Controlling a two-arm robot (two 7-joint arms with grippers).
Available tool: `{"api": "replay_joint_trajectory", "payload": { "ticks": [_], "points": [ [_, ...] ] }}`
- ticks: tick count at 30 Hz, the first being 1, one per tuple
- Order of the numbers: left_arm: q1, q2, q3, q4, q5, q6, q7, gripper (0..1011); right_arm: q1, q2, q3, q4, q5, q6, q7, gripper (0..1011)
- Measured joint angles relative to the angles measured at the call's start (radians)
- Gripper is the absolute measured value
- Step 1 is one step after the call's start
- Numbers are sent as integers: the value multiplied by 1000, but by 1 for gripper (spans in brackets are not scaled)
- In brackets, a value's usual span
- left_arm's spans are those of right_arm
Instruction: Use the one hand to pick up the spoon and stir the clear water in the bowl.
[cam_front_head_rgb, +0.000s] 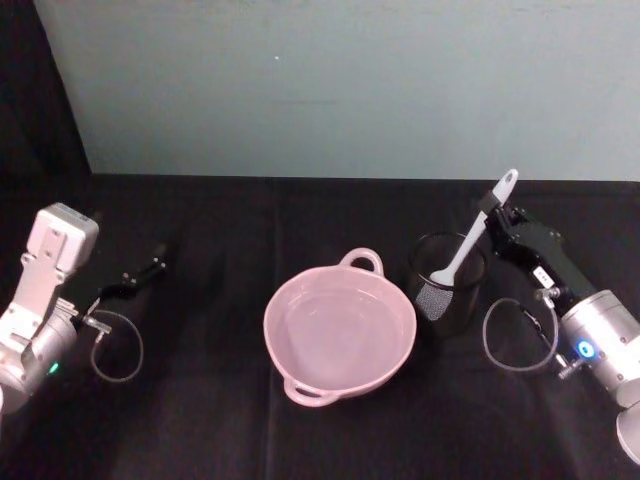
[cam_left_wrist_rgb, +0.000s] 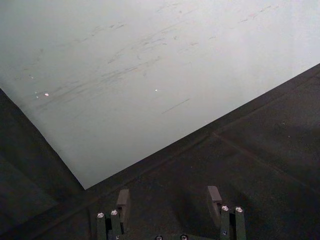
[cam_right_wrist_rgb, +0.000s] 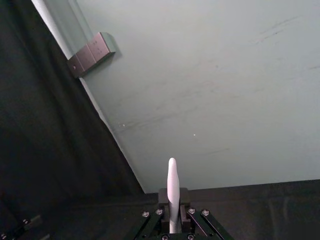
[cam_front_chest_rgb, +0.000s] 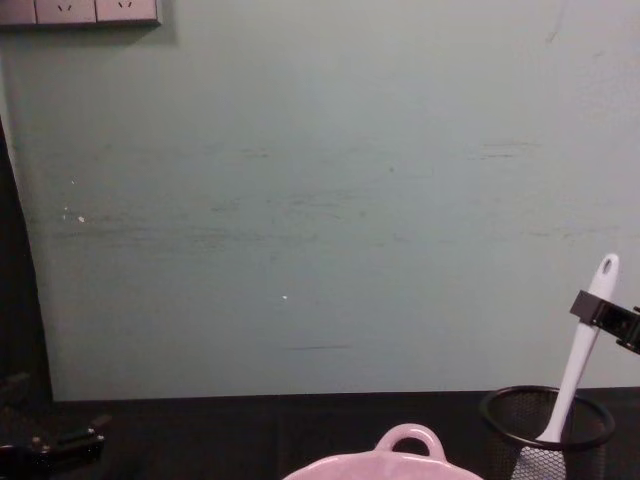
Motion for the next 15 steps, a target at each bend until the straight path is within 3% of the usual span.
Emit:
{"api": "replay_joint_trajectory", "payload": {
  "ticks": [15],
  "points": [
    [0, 0, 0, 0, 0, 0, 0, 1005, -2, 1, -6, 5, 1, 14, -14, 118]
  ]
}}
